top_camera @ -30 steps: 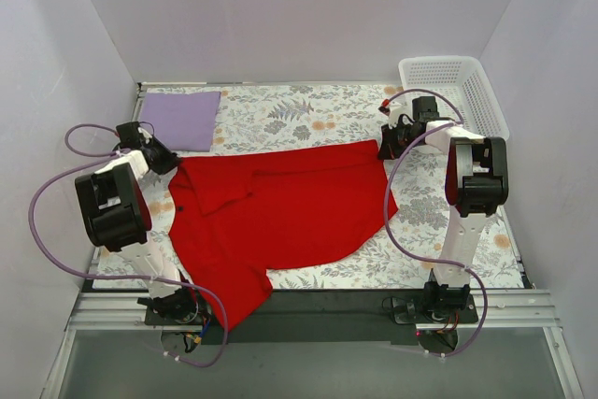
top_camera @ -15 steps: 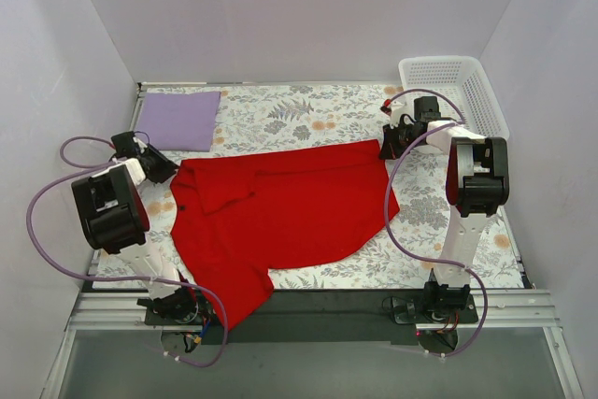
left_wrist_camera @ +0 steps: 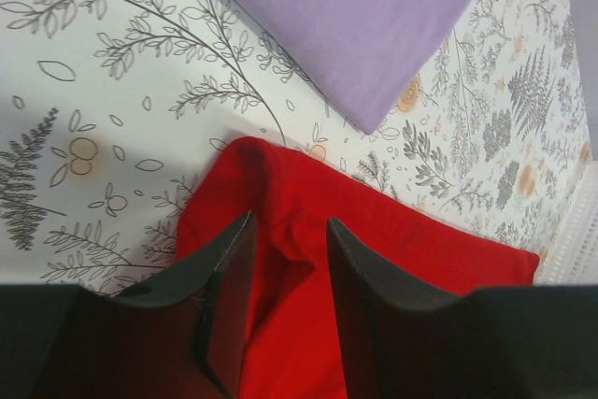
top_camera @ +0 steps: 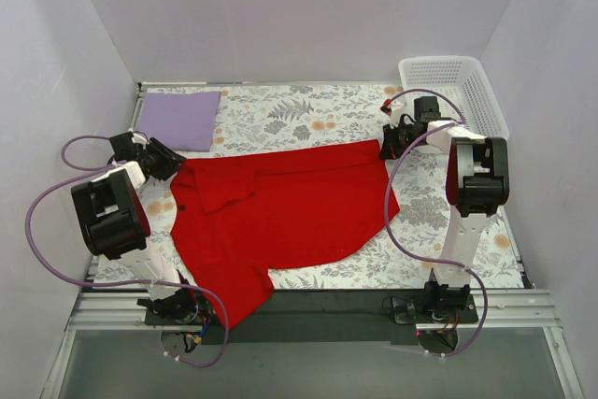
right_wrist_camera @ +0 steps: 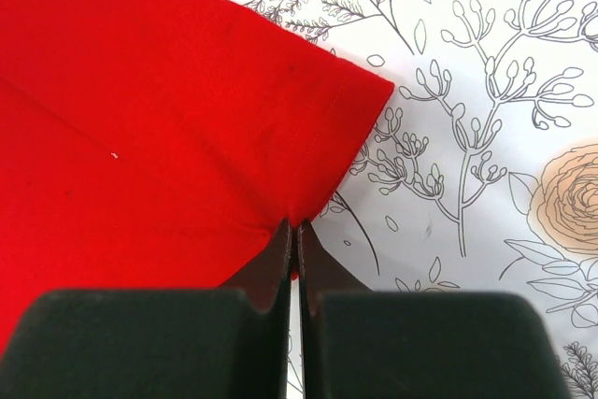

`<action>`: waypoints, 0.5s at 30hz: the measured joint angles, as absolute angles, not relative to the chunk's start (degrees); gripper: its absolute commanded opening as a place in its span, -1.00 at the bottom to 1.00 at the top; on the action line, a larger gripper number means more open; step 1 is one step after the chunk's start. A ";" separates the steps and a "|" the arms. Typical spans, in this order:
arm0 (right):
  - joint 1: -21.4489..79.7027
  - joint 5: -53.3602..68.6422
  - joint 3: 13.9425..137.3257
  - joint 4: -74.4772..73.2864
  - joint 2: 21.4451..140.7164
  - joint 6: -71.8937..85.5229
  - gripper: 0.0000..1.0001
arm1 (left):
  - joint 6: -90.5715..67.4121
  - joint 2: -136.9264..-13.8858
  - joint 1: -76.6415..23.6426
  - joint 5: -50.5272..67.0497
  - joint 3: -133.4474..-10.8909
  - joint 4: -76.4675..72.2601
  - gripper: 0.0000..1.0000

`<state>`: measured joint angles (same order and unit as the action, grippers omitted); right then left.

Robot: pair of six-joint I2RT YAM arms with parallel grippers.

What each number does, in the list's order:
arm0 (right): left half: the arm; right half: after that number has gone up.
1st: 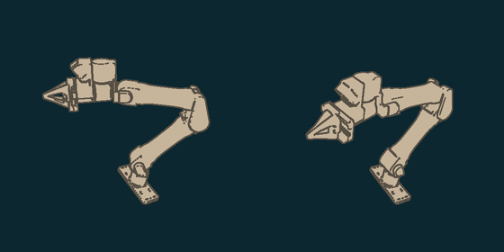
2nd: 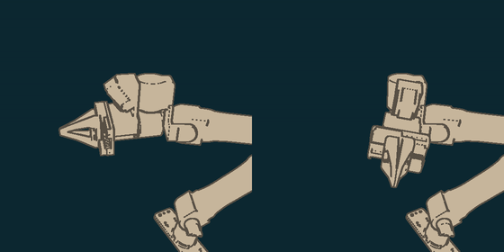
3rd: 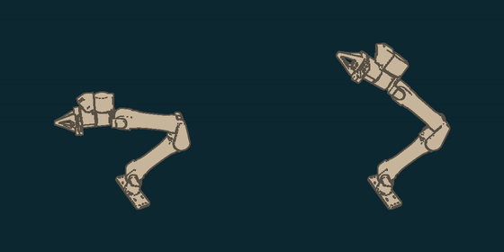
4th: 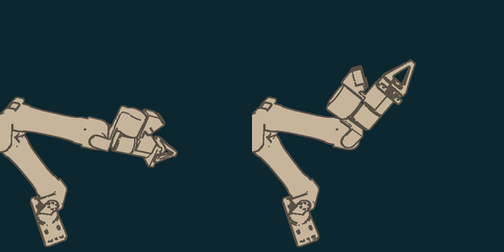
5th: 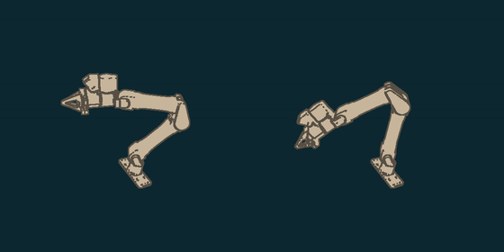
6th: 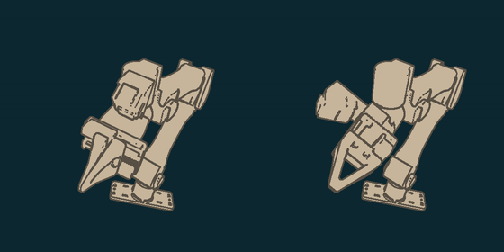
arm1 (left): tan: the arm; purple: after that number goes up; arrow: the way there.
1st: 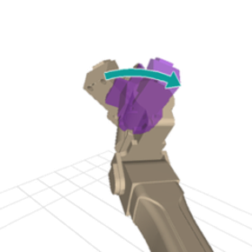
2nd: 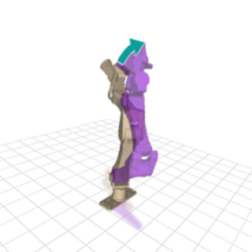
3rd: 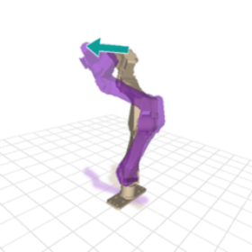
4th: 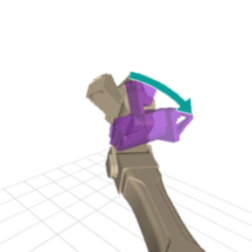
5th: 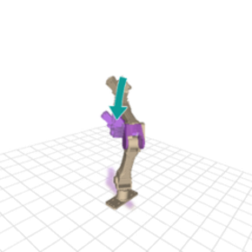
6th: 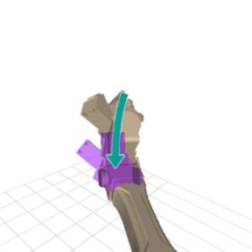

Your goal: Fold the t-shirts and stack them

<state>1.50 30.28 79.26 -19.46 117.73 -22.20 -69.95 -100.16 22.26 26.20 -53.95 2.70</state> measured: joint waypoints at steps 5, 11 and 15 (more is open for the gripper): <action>1.50 30.28 79.26 -19.46 117.73 -22.20 -0.97 | -70.35 -100.16 21.89 28.03 -53.10 2.35 -0.29; 1.50 30.28 79.26 -19.46 117.73 -22.20 -0.97 | -70.32 -100.44 21.23 29.06 -52.36 2.46 -0.34; 1.50 30.30 79.26 -19.46 117.73 -22.20 -0.97 | -70.43 -101.97 21.08 29.28 -52.36 2.33 -0.62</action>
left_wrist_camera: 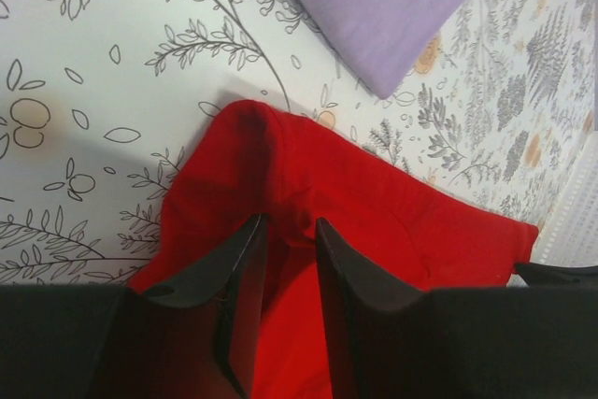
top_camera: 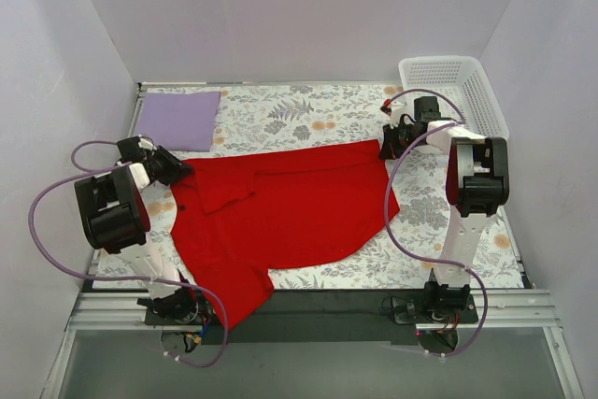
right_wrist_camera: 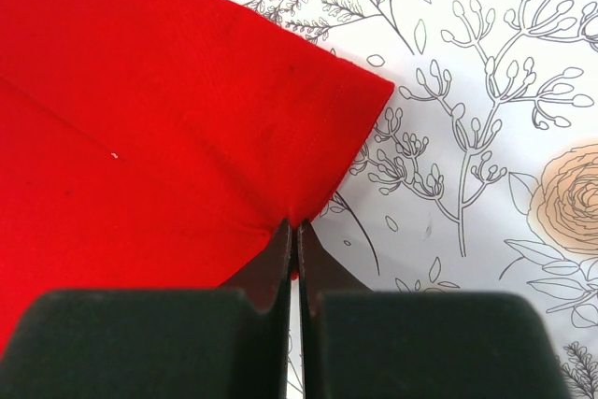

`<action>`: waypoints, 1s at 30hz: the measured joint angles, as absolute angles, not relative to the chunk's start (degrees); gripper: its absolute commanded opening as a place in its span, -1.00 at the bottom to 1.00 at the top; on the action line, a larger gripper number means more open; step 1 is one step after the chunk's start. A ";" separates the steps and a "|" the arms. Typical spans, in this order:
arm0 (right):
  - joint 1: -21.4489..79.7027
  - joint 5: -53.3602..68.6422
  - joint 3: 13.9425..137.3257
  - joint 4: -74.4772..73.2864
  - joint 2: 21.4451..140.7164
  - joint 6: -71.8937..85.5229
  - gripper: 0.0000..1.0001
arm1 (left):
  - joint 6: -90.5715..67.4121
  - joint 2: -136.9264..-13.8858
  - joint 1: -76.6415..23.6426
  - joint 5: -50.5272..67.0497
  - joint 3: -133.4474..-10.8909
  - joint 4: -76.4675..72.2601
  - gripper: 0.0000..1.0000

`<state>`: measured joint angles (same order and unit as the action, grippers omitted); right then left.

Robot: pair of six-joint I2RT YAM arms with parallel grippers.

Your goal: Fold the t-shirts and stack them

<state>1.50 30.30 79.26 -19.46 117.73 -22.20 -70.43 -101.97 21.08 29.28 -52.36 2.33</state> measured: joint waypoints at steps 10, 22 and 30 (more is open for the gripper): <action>1.50 30.28 79.26 -19.46 117.73 -22.20 -0.97 | -70.57 -103.46 20.91 27.79 -51.70 2.68 -1.00; 1.50 30.15 79.26 -19.46 117.73 -22.20 -0.97 | -71.42 -101.41 22.28 25.67 -49.80 3.40 -0.39; 1.50 30.13 79.26 -19.46 117.73 -22.22 -0.97 | -70.41 -92.62 23.11 23.86 -48.80 4.69 -0.30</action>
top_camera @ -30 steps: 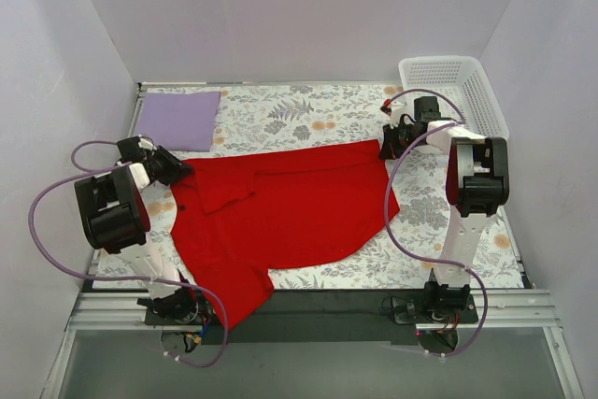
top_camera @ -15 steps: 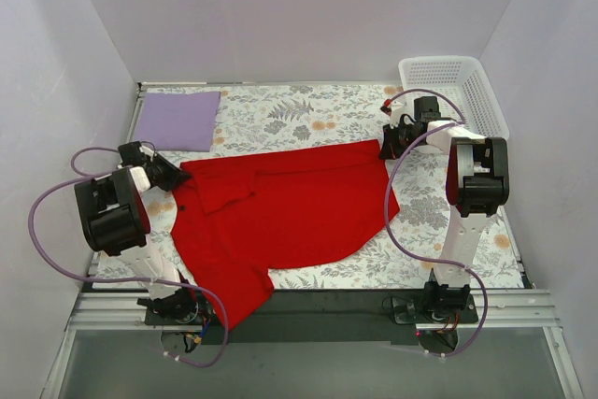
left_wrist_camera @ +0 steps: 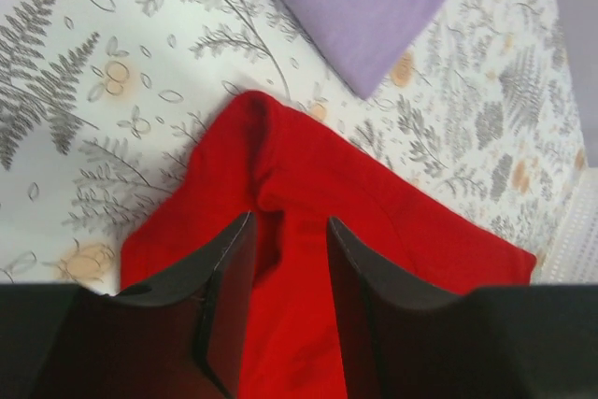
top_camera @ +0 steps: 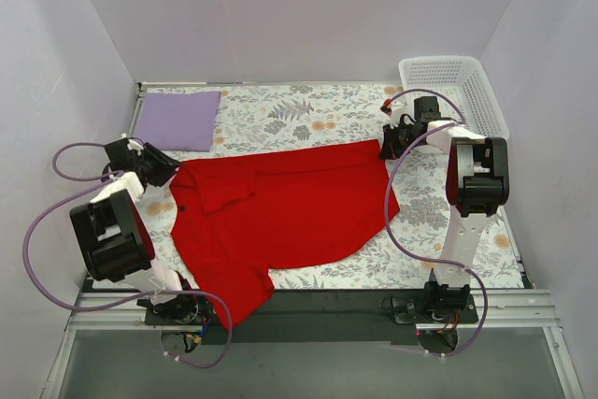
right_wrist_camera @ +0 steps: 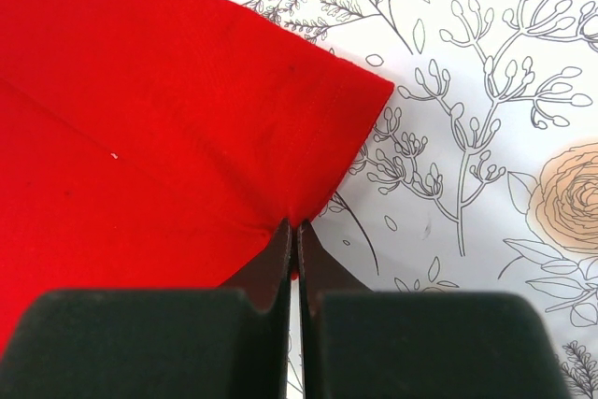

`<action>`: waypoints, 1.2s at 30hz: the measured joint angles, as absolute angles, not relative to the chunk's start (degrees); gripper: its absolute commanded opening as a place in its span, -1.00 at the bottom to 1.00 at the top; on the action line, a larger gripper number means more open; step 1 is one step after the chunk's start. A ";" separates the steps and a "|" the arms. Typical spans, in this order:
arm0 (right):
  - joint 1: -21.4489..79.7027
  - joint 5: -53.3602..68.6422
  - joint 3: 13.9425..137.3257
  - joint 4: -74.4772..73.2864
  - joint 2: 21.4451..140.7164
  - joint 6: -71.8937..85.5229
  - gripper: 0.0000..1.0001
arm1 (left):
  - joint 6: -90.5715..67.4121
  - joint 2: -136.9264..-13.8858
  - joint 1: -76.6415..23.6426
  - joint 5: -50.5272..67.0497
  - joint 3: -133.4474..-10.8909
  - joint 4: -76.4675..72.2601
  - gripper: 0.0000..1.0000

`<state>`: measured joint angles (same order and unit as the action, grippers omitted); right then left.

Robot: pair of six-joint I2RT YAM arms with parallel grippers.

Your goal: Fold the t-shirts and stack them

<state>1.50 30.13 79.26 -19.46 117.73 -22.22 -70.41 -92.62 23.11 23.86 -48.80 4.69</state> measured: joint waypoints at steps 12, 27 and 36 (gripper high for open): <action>1.50 30.15 79.26 -19.46 117.73 -22.20 -0.97 | -74.78 -81.28 22.46 27.75 -34.15 10.70 -0.28; 1.50 30.17 79.26 -19.46 117.73 -22.20 -0.97 | -75.42 -81.84 18.98 27.97 -32.71 14.94 -1.00; 1.50 30.15 79.26 -19.46 117.73 -22.20 -0.97 | -75.24 -77.08 18.98 29.32 -32.73 18.57 -1.00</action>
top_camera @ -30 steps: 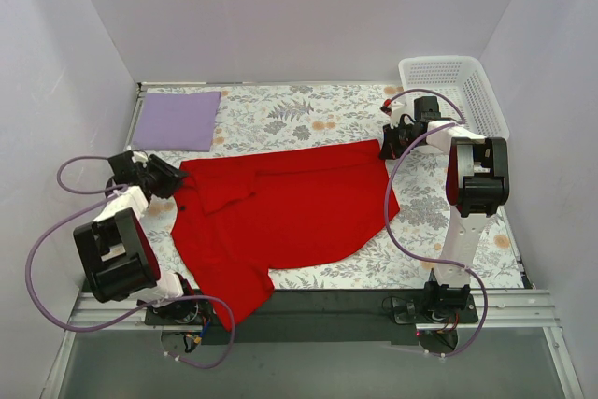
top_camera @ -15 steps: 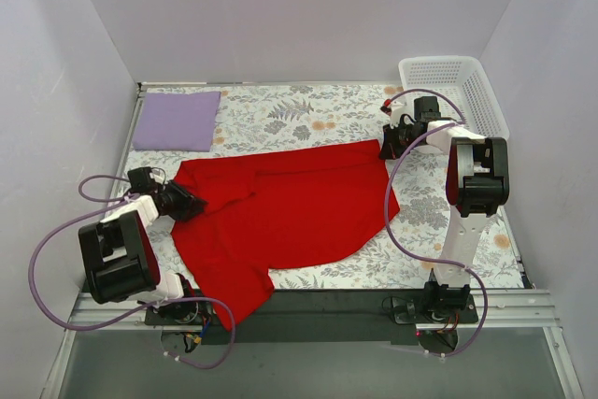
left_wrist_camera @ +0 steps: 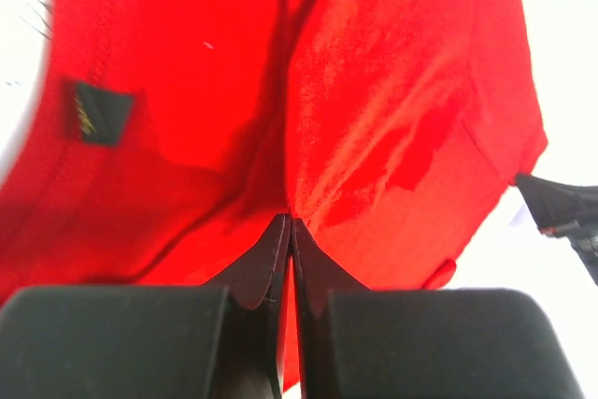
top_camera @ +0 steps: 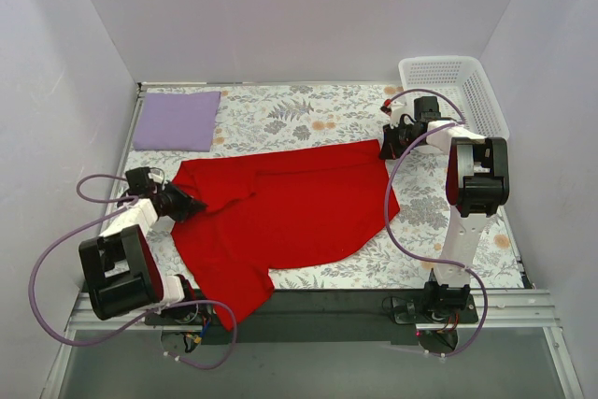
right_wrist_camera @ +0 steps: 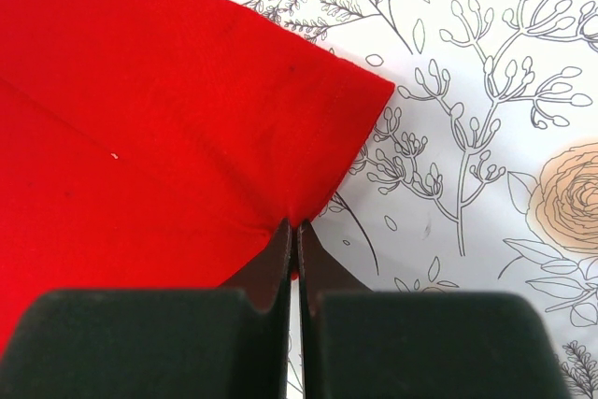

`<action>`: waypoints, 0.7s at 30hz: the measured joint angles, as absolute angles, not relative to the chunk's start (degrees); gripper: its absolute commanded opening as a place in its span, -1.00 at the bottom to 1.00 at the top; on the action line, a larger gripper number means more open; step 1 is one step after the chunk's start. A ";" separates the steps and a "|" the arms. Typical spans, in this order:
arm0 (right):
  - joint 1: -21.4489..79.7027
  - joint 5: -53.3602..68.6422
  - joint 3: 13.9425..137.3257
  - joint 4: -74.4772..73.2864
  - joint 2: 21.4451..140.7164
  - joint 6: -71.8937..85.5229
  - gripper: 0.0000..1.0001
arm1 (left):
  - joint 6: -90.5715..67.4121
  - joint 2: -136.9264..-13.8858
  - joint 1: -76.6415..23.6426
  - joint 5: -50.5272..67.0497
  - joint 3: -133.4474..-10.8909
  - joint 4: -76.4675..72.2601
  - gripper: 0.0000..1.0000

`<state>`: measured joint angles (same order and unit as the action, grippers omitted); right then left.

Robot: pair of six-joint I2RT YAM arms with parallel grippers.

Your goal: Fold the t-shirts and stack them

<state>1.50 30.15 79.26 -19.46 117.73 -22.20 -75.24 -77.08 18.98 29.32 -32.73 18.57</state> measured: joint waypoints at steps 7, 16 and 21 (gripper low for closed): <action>1.50 30.15 79.29 -19.46 117.73 -22.17 -0.97 | -75.13 -75.53 18.98 31.18 -32.71 21.21 -0.77; 1.50 30.15 79.29 -19.49 117.73 -22.17 -0.95 | -73.06 -68.84 18.98 29.93 -33.67 26.87 0.07; 1.50 30.15 79.29 -19.49 117.73 -22.20 -0.81 | -71.99 -60.34 18.96 25.08 -37.69 25.15 0.21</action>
